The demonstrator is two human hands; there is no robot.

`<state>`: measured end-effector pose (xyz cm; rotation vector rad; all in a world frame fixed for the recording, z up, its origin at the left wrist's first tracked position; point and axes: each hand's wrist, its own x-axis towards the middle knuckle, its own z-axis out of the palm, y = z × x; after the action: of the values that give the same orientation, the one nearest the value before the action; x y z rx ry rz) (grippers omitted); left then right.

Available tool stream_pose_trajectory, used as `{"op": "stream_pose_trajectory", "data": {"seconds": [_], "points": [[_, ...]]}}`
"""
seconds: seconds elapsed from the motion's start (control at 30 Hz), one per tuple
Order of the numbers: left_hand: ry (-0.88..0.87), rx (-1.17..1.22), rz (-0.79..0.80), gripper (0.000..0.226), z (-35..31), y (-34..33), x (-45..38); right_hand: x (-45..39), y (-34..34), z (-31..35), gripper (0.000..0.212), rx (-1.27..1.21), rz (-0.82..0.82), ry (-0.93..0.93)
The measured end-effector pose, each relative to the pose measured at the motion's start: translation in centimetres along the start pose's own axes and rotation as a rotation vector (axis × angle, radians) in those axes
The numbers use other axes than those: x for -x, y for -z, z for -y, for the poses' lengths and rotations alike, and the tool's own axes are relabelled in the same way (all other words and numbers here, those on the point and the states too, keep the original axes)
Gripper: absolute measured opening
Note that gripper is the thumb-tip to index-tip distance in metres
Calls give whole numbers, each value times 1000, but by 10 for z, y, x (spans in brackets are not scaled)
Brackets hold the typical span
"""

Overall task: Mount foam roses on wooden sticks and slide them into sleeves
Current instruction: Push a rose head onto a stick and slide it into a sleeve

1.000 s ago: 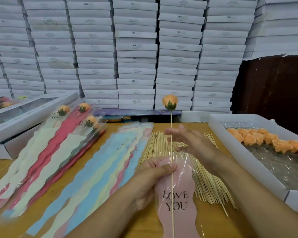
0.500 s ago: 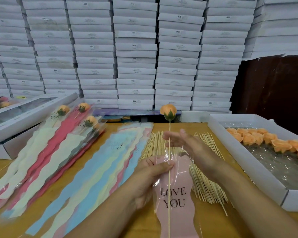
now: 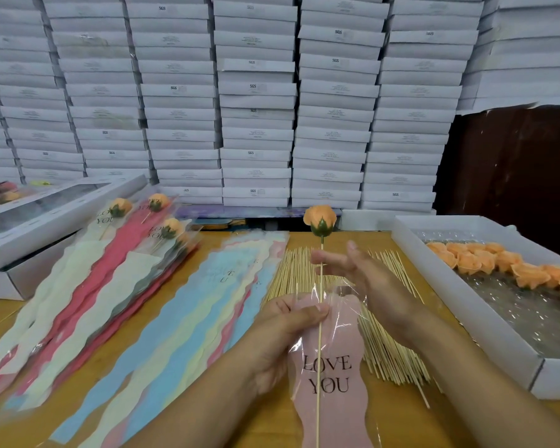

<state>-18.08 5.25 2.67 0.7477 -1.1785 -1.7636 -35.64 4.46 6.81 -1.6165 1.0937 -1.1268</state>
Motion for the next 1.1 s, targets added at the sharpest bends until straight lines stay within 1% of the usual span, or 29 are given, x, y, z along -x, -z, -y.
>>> {"op": "stream_pose_trajectory", "data": {"seconds": [0.17, 0.4, 0.6, 0.63, 0.7, 0.73, 0.8, 0.83, 0.93, 1.03, 1.1], "points": [[-15, 23, 15, 16, 0, 2, -1, 10, -2, -5, 63, 7, 18, -34], [-11, 45, 19, 31, -1, 3, -1, 2, -3, -1, 64, -13, 1, 2], [7, 48, 27, 25, 0, 1, 0, -7, -1, 2, 66, -68, -25, 16], [8, 39, 19, 27, 0, 1, 0, -7, -1, 1, 67, -75, -28, 16], [14, 33, 1, 40, 1, 1, -1, -5, 0, -1, 68, -92, -38, 16], [18, 36, -2, 39, 1, 1, -1, -4, 1, -1, 68, -95, -41, 16], [14, 34, 10, 15, 1, 2, -1, -1, 1, -2, 66, -88, -35, 11], [10, 35, 24, 7, 1, 2, -1, 2, 0, -3, 65, -82, -29, 5], [15, 39, 32, 5, 2, 3, -2, 10, -2, -6, 64, -75, -12, -17], [22, 37, 30, 20, 2, 3, -2, 15, -3, -8, 65, -89, 7, -47], [21, 40, 19, 22, 2, 2, -3, 17, -3, -7, 68, -93, 19, -67]]}}
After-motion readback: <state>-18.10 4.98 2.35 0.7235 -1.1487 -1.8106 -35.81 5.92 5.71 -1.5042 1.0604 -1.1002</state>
